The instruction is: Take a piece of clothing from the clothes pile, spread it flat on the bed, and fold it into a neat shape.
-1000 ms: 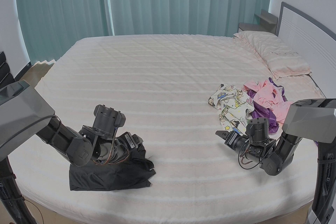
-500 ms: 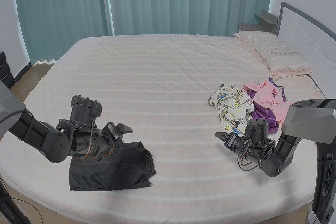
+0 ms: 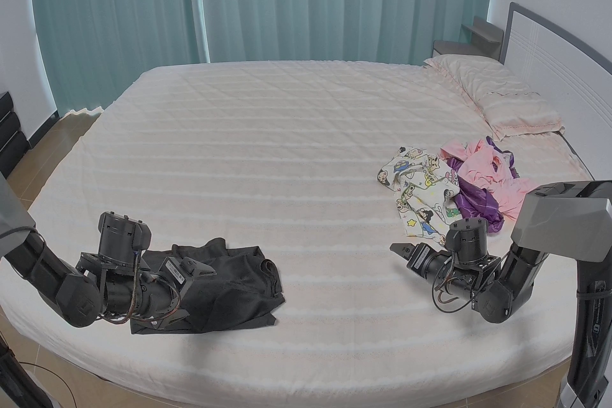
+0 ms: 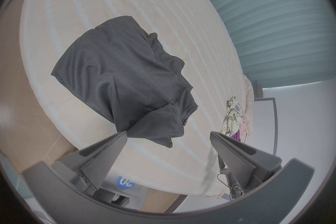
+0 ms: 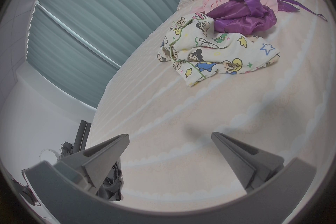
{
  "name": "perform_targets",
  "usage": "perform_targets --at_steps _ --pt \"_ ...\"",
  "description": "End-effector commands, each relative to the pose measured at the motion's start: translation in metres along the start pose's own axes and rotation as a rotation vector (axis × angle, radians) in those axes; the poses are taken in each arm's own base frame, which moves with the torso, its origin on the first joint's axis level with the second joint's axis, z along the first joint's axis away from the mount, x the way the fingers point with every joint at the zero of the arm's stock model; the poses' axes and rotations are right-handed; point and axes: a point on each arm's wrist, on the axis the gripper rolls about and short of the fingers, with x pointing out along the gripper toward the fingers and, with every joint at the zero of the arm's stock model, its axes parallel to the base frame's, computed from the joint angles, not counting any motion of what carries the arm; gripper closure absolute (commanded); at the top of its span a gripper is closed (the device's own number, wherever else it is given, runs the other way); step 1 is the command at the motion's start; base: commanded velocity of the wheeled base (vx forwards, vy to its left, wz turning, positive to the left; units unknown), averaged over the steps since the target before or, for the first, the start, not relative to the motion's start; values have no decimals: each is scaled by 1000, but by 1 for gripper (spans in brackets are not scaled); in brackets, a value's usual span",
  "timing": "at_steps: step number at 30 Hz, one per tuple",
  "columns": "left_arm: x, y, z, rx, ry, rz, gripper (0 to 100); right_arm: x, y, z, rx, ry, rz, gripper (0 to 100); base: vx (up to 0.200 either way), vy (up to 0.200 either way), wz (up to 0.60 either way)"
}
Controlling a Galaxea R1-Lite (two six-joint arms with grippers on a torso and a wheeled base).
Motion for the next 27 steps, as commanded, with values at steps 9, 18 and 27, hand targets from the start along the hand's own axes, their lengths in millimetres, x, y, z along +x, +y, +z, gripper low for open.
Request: perform_targets --at_steps 9,18,27 --pt "-5 9 18 -57 -21 -32 0 1 2 -5 -11 13 5 0 0 111 0" --pt "-14 24 49 -141 -36 -81 0 0 18 -5 -27 4 55 0 0 200 0" --pt "-10 29 57 -140 -51 -71 0 19 53 -28 -246 55 179 0 0 200 0"
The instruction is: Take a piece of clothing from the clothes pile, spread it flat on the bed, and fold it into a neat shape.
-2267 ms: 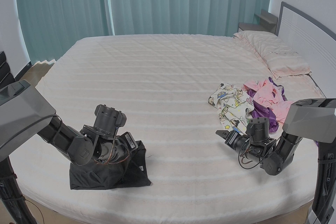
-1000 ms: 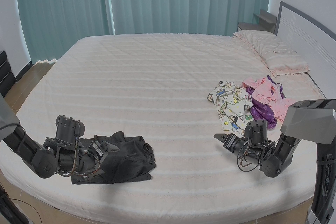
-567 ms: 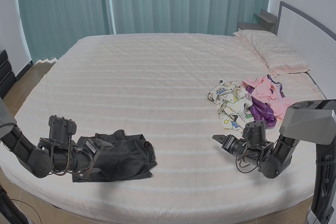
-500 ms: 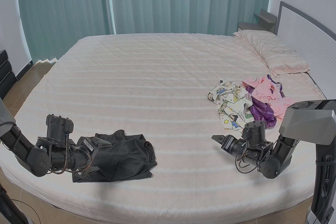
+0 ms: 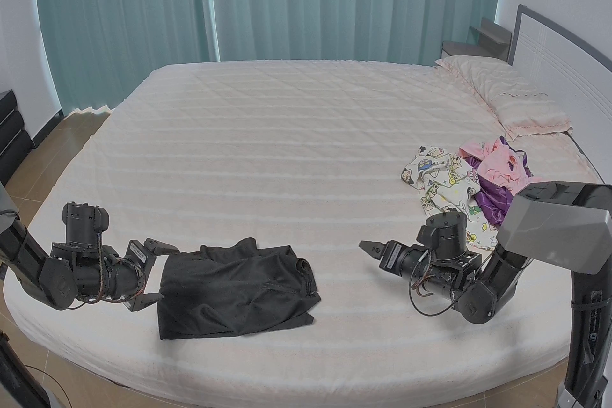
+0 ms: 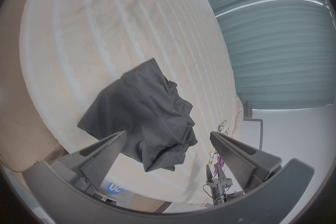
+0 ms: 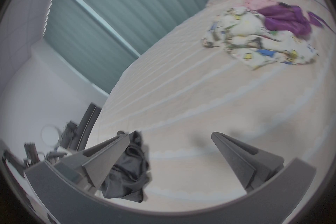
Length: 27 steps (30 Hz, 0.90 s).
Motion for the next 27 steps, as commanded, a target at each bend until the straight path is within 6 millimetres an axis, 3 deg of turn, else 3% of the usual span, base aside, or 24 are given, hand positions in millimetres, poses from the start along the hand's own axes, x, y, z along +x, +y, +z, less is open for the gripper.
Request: perform_targets --at_steps 1,7,16,22,27 --pt "6 5 4 -11 2 19 0 14 14 -15 -102 56 82 0 0 200 0" --pt "8 6 4 -14 6 26 0 28 13 -33 -252 116 125 0 0 200 0" --pt "8 8 2 -17 17 29 0 30 16 -41 -312 150 168 0 0 0 0" --pt "6 10 4 -26 46 5 0 31 17 -42 -354 146 175 0 200 0 0" --pt "8 9 6 -29 37 11 0 30 15 -38 -351 133 165 0 0 0 0"
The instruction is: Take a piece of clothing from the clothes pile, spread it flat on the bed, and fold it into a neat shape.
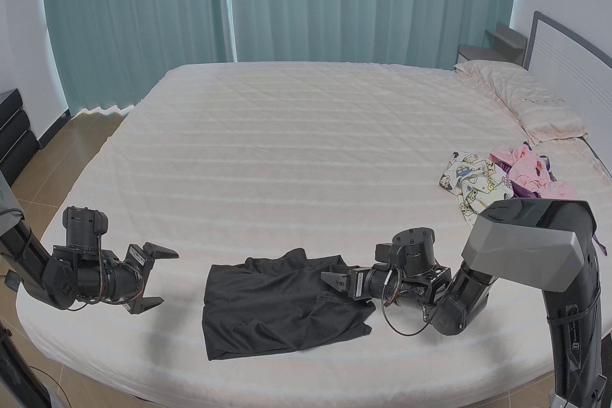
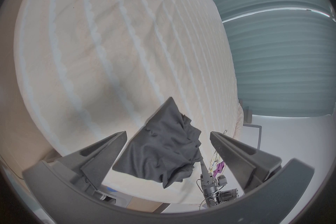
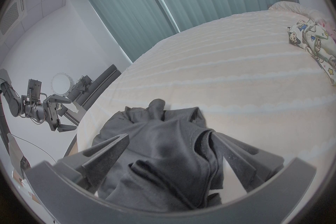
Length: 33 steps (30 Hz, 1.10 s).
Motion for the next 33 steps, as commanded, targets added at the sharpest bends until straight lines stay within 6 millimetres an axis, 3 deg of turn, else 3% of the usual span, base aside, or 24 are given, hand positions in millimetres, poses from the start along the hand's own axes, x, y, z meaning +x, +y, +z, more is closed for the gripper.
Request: perform_targets --at_steps 1,13,25,26,33 --pt "2 0 1 -4 1 5 0 0 -2 1 2 -1 -5 0 0 0 0" --pt "3 3 -1 -5 8 12 0 -1 -14 4 -30 -5 -36 0 0 0 0" --pt "6 5 0 -10 13 24 0 13 -19 -4 -78 75 -55 0 0 0 0" --pt "6 5 0 -10 13 24 0 14 -19 -5 -78 78 -56 100 0 0 0" --pt "7 6 0 -12 15 27 0 16 -19 2 -76 55 -55 100 0 0 0"
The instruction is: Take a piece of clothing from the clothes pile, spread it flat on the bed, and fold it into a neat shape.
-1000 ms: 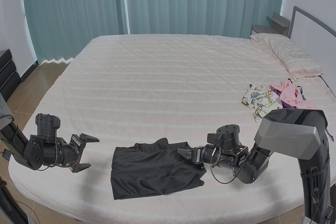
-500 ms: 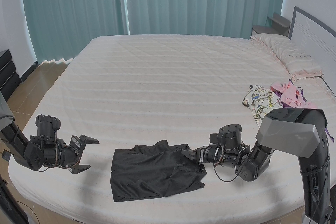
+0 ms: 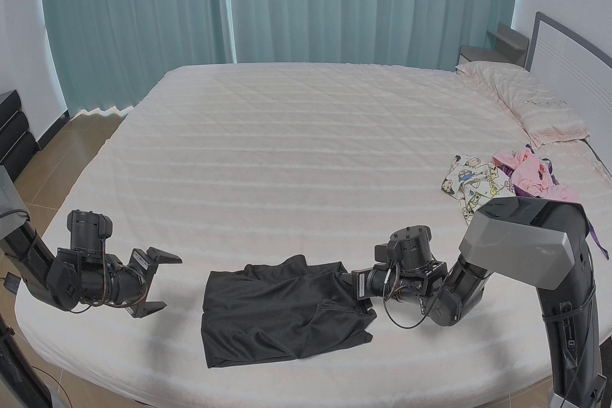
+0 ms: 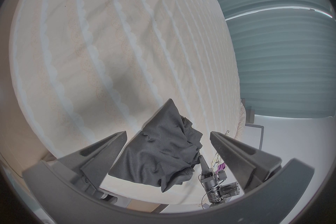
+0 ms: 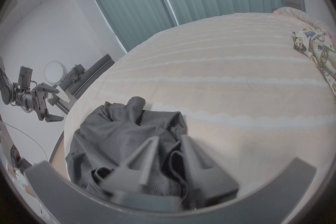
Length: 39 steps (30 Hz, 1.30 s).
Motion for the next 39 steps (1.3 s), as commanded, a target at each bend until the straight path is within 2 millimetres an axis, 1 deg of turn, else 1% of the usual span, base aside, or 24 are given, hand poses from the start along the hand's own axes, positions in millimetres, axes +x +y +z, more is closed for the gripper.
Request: perform_targets --at_steps 1,7,11,16,22,23,26,28,30,32,33,34,35,36,37,39 --pt "1 1 0 -2 1 3 0 2 -2 7 6 -28 -4 100 0 0 0" --pt "1 1 0 -4 1 6 0 5 -15 27 20 -95 -23 100 0 0 0" --pt "2 1 1 -4 1 6 0 7 -22 35 26 -124 -30 100 0 0 0" --pt "3 2 1 -6 3 10 0 14 -26 37 30 -138 -24 100 0 0 0" --pt "3 2 1 -5 3 9 0 17 -23 29 27 -107 -23 100 0 0 0" --pt "3 2 1 -5 3 9 0 16 -23 28 28 -96 -23 0 0 0 0" --pt "3 3 1 -7 5 12 0 17 -23 30 30 -108 -24 0 0 0 0" --pt "4 3 1 -7 5 12 0 12 -27 40 35 -143 -28 0 0 0 0" --pt "4 3 1 -7 5 12 0 2 -27 52 35 -172 -23 0 0 0 0" --pt "4 2 1 -7 5 12 0 -8 -23 58 31 -182 -4 0 0 0 0" --pt "4 2 1 -6 4 11 0 -9 -22 58 31 -179 1 0 0 0 0" --pt "4 3 1 -8 5 14 0 -17 -17 58 24 -166 35 0 0 0 0" --pt "4 3 1 -8 5 14 0 -21 -14 57 15 -154 53 0 0 0 0" --pt "4 3 1 -7 6 15 0 -27 -10 51 7 -120 84 0 0 0 0" --pt "4 3 1 -7 6 15 0 -27 -10 51 7 -120 84 0 0 0 0" --pt "4 3 1 -7 6 15 0 -32 8 35 -34 -57 166 0 0 0 0"
